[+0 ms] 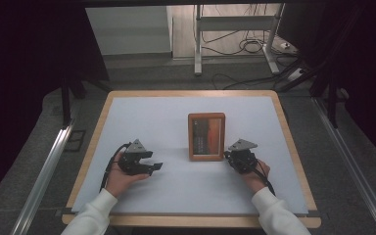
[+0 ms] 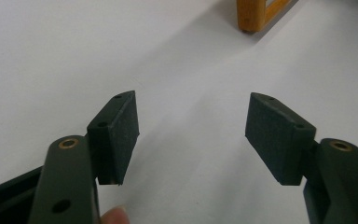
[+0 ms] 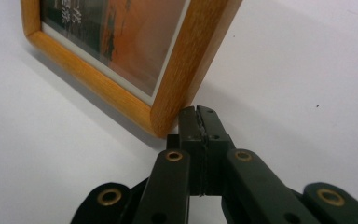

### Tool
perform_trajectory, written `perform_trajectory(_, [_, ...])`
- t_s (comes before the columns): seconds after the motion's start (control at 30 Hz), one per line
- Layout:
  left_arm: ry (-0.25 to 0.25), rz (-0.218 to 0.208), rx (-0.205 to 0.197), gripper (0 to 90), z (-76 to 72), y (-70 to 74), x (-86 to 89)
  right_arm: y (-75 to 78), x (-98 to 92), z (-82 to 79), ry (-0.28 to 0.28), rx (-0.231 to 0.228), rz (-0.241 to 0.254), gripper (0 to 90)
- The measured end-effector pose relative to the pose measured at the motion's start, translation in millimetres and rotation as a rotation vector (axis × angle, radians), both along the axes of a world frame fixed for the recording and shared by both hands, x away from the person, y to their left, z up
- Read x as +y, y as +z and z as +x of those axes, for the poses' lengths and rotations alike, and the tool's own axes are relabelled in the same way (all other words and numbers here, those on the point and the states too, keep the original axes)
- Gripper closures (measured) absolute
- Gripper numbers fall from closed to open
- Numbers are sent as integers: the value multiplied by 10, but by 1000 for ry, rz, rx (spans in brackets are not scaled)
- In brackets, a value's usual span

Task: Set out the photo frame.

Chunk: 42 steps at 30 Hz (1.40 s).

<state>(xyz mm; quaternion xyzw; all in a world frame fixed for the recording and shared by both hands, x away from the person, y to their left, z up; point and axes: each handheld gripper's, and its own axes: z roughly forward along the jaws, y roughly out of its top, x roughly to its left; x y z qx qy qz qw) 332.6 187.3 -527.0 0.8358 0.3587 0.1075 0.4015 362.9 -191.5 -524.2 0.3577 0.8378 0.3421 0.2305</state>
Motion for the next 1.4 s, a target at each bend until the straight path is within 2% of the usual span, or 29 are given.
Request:
perform_trajectory(0.37, [1,-3,3,341,7,-2,3,11,12,-26,11,-1,-6,897])
perform_trajectory(0.53, [7,-14,6,341,11,-1,11,16,-33,-25,8,-1,8,896])
perform_trajectory(0.63, [7,-8,2,341,15,0,19,58,-100,-31,-2,-11,36,896])
perform_trajectory(0.83, [15,-10,-4,340,-4,19,31,92,-217,-77,23,-6,81,895])
perform_trajectory(0.93, [18,-13,-9,339,-21,21,39,117,-282,-135,51,-6,97,848])
perform_trajectory(0.97, [20,-14,-7,340,-31,15,43,148,-342,-192,66,-2,125,781])
perform_trajectory(1.0, [20,-14,-7,340,-31,15,43,148,-342,-192,66,-2,125,781])
perform_trajectory(1.03, [23,-10,-9,340,-43,14,50,185,-434,-264,59,-11,168,573])
perform_trajectory(1.07, [23,-10,-9,340,-43,14,50,197,-461,-288,55,-13,176,493])
perform_trajectory(1.1, [23,-11,-11,340,-51,15,55,197,-461,-288,55,-13,176,493])
perform_trajectory(1.13, [25,-12,-13,340,-60,18,62,217,-541,-367,50,-19,194,394])
perform_trajectory(1.17, [27,-11,-16,340,-71,19,74,217,-541,-367,50,-19,194,394])
perform_trajectory(1.27, [33,-13,-17,340,-93,19,99,174,-719,-492,24,8,217,315])
perform_trajectory(1.4, [42,-15,-21,340,-125,17,114,131,-847,-529,-5,19,222,301])
